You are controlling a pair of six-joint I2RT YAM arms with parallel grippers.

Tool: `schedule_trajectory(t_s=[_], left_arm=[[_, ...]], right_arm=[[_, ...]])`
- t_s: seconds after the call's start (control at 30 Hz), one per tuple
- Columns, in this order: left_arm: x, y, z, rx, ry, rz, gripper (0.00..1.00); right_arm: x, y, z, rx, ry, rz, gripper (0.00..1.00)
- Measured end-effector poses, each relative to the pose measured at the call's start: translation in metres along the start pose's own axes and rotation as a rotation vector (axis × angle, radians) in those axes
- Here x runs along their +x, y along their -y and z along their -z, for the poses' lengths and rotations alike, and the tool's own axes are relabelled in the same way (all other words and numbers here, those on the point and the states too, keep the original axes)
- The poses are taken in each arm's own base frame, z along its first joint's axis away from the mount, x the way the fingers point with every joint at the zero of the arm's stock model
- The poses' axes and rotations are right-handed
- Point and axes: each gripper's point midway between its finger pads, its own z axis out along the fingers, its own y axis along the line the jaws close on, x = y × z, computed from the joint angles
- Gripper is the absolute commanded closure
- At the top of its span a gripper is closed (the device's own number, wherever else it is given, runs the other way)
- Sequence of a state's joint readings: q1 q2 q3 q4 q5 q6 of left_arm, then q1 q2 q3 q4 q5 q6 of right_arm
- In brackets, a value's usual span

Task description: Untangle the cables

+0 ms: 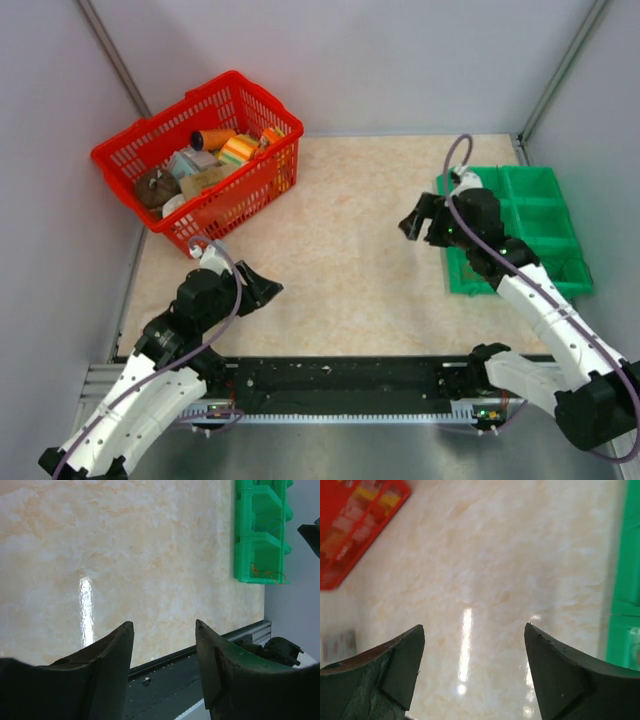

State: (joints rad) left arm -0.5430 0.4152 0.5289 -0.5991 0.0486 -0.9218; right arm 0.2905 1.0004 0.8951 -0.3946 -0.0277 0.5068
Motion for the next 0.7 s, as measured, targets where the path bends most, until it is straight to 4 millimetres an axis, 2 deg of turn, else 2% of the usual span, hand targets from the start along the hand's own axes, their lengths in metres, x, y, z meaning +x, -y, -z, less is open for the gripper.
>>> schedule_trajectory(t_s=[0.1,0.17,0.23,0.33,0.4,0.5,0.6,0.7], left_arm=[[0.001,0.004,0.001,0.021,-0.01,-0.008,0.43],[0.001,0.005,0.002,0.031,-0.006,-0.019,0.42],[-0.003,0.009,0.008,0.052,0.012,-0.044,0.41],[-0.021,0.031,0.027,0.124,0.08,-0.101,0.38],[-0.044,0.058,0.051,0.205,0.168,-0.158,0.36],[-0.076,0.097,0.091,0.325,0.305,-0.244,0.34],[-0.103,0.132,0.136,0.431,0.442,-0.331,0.32],[-0.121,0.154,0.177,0.497,0.553,-0.403,0.28]], right_arm=[[0.039,-0.04,0.004,-0.132,-0.115,0.126,0.16],[0.048,-0.053,0.011,-0.164,-0.141,0.185,0.13],[0.043,-0.063,0.021,-0.185,-0.124,0.225,0.06],[0.009,-0.074,0.055,-0.223,0.016,0.242,0.01],[-0.026,-0.079,0.093,-0.256,0.166,0.236,0.01],[-0.074,-0.081,0.165,-0.309,0.416,0.208,0.01],[-0.105,-0.069,0.238,-0.345,0.642,0.162,0.01],[-0.122,-0.051,0.304,-0.377,0.833,0.113,0.01]])
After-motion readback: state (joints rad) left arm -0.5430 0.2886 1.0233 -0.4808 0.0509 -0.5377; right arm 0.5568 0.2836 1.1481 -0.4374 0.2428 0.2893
